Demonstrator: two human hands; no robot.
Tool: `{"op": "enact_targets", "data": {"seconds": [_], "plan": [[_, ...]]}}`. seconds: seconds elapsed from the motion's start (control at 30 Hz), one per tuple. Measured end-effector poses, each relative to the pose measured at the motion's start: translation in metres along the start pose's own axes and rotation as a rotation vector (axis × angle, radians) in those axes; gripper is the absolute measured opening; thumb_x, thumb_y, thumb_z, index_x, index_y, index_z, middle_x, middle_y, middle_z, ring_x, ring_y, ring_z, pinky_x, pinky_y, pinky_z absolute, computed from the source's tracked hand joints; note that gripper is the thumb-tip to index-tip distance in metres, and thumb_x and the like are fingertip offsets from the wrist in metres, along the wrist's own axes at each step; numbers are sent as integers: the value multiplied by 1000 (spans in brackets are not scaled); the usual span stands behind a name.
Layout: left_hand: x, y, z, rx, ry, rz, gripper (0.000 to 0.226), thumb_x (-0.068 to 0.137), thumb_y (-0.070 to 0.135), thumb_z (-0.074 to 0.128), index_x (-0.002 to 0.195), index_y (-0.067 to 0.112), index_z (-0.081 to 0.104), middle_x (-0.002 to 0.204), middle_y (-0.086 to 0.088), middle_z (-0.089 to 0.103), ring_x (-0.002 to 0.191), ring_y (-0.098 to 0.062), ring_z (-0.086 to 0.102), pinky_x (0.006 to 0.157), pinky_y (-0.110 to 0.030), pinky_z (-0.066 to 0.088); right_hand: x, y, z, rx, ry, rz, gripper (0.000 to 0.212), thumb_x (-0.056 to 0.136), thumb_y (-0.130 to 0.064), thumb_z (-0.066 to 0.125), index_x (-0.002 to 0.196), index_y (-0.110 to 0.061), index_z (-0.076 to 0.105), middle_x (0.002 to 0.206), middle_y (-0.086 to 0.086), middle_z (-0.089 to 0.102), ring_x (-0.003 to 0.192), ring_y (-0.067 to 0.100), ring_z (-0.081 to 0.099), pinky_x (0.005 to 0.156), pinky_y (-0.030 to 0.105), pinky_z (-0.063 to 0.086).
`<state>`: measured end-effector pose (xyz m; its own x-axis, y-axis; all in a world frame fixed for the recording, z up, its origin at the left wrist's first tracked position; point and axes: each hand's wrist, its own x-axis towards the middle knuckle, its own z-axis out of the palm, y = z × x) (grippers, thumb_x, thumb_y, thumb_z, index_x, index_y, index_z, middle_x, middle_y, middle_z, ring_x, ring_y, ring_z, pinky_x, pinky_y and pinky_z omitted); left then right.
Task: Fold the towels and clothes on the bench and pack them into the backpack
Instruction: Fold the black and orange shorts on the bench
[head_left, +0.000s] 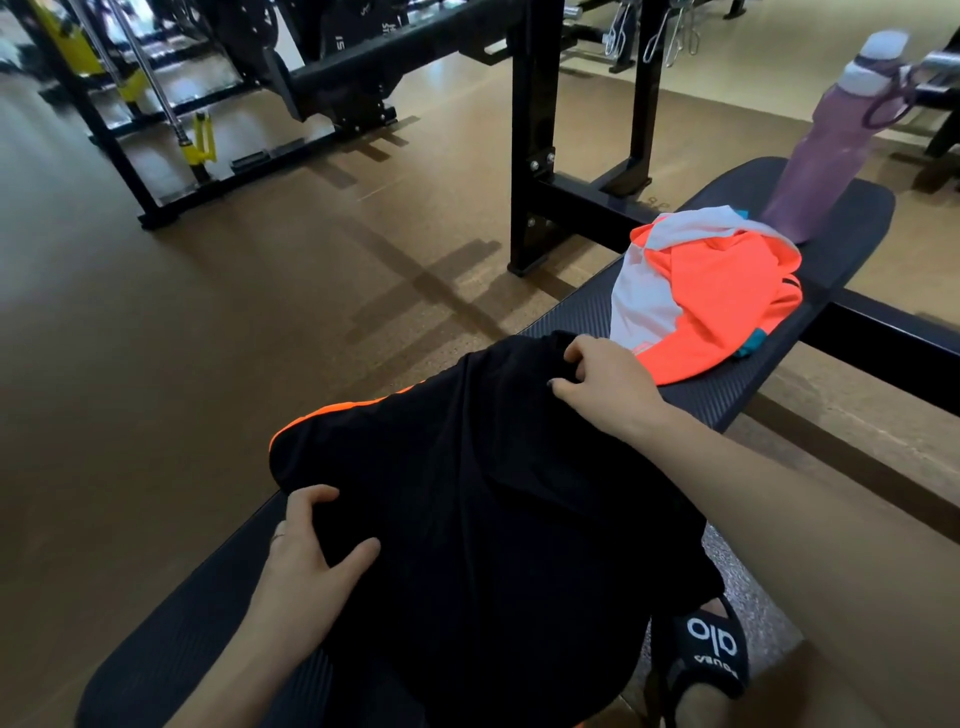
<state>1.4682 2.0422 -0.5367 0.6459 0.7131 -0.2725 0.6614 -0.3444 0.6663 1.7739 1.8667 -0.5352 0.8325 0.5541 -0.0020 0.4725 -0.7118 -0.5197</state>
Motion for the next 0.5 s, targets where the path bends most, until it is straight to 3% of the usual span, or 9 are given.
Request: {"op": "enact_targets", "data": {"seconds": [0.17,0.23,0.33,0.5], "plan": [[-8,-3,2,-37,-37,-2,56,89,32,75,129,43,37,113,-2,52,90,-19,59,70,-30,48,-11,-21,3,41,-108,-36,34,88,-41,66,113,-19,60,97,-1,68,94,21,63,85,40,52],[-9,-3,3,-37,-36,-1,56,88,33,75,128,44,37,113,-2,52,93,-20,58,74,-32,51,-14,-25,6,63,-177,-7,38,84,-44,69,114,-21,62,100,-3,68,95,19,62,87,39,53],[-10,-3,2,-32,-35,0,56,87,34,76,127,45,37,115,1,51,97,-22,58,81,-40,56,-16,-29,7,34,-216,16,27,82,-33,71,103,-17,65,96,-2,68,94,21,63,83,38,53],[-13,-5,1,-47,-46,5,54,87,34,76,123,49,38,117,4,49,88,-23,61,80,-44,59,-10,-29,-4,62,-204,76,11,85,-16,57,91,-8,61,89,7,65,89,28,61,74,37,48]]}}
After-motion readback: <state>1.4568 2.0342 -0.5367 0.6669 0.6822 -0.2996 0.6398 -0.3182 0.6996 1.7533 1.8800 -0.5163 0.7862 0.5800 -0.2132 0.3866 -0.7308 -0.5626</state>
